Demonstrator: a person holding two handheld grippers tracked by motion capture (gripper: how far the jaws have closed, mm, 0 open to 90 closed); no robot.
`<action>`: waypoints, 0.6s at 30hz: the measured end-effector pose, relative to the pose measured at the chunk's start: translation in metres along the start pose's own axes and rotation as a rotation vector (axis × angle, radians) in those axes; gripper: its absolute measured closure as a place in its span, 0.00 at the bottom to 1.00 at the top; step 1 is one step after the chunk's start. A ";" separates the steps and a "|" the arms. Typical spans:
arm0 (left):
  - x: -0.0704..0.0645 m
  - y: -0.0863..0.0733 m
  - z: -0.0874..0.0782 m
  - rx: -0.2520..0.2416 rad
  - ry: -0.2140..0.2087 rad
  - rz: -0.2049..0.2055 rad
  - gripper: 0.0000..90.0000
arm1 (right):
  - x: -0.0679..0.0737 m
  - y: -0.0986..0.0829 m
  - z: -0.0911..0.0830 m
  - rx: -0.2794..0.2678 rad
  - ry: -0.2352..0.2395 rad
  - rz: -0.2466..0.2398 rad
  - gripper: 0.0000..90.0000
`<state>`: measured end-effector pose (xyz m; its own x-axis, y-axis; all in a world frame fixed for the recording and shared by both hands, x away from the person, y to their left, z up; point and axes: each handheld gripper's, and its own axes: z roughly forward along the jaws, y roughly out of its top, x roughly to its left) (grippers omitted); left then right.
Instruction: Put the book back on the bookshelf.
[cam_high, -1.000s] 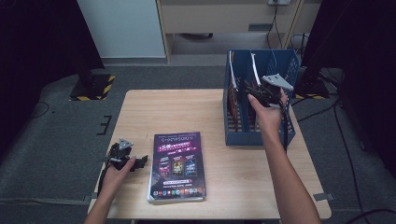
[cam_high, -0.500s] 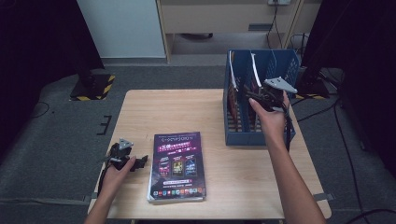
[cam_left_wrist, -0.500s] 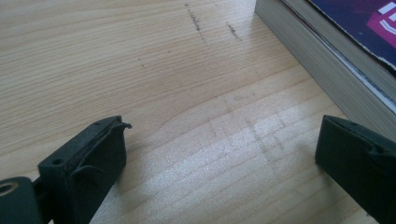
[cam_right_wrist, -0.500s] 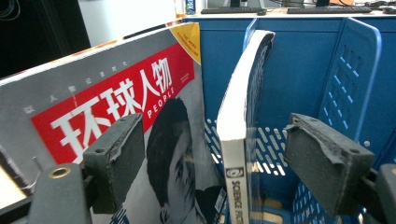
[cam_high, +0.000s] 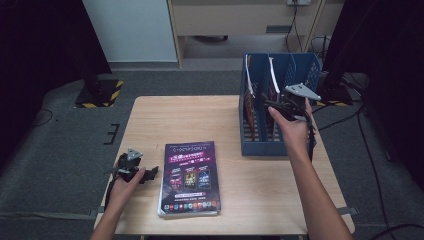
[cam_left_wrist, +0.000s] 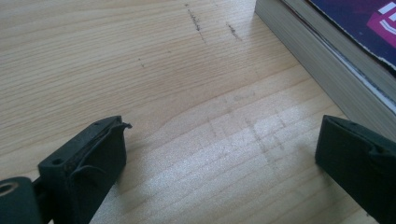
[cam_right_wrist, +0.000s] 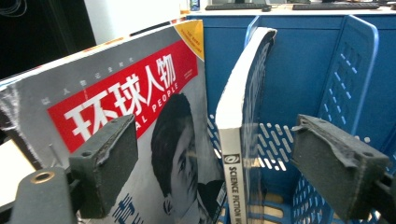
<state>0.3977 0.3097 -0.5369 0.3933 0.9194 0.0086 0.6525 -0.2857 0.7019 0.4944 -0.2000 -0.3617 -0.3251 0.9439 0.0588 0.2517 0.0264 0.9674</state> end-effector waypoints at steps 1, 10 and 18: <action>0.000 0.000 0.000 0.000 0.000 0.000 0.01 | 0.000 0.000 -0.001 0.000 0.003 0.001 0.15; 0.000 0.000 0.000 0.000 0.000 0.000 0.01 | 0.000 -0.001 -0.010 0.001 0.032 0.000 0.10; 0.000 0.000 0.000 0.000 0.000 0.000 0.01 | 0.002 -0.005 -0.018 -0.001 0.054 -0.006 0.08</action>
<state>0.3977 0.3097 -0.5369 0.3932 0.9194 0.0085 0.6523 -0.2855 0.7021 0.4762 -0.2038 -0.3619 -0.3752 0.9246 0.0660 0.2485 0.0318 0.9681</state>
